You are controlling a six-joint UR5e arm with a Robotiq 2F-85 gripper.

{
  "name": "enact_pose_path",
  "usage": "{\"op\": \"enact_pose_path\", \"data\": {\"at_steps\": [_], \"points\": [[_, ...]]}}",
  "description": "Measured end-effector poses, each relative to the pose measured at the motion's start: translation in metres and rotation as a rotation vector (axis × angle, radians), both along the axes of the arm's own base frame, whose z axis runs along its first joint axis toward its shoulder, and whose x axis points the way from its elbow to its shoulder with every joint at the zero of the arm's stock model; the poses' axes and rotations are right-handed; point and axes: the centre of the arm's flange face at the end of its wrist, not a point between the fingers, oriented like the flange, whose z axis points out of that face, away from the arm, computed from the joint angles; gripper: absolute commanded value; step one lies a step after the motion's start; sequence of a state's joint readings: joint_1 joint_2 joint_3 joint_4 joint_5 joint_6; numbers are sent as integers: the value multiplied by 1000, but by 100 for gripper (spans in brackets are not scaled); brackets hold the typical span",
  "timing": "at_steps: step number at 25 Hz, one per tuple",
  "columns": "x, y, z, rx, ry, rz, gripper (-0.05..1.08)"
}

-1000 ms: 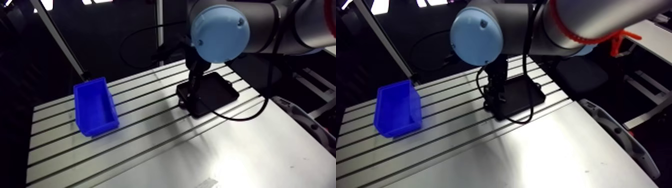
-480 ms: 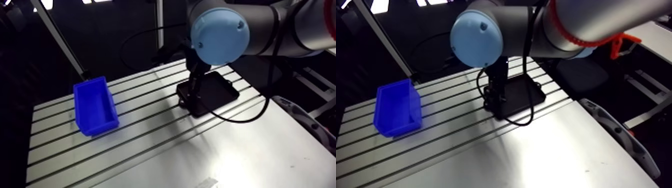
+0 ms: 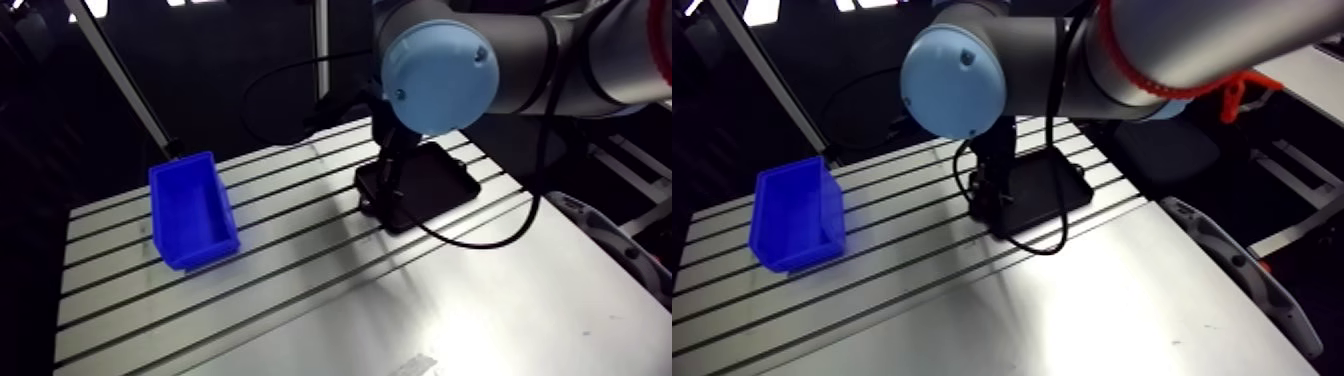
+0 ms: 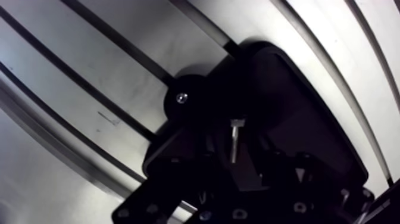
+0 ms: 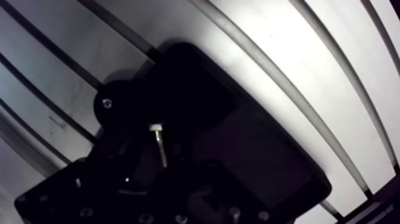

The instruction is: Pick up the M10 bolt from the tray and put it into the blue bin.

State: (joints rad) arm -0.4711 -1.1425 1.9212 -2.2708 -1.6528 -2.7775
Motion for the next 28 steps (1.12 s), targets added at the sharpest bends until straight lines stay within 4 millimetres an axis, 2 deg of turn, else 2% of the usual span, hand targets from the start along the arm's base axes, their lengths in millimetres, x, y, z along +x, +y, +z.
{"op": "enact_pose_path", "data": {"at_steps": [28], "points": [[-4,1,-3,11,6,4,75]]}}
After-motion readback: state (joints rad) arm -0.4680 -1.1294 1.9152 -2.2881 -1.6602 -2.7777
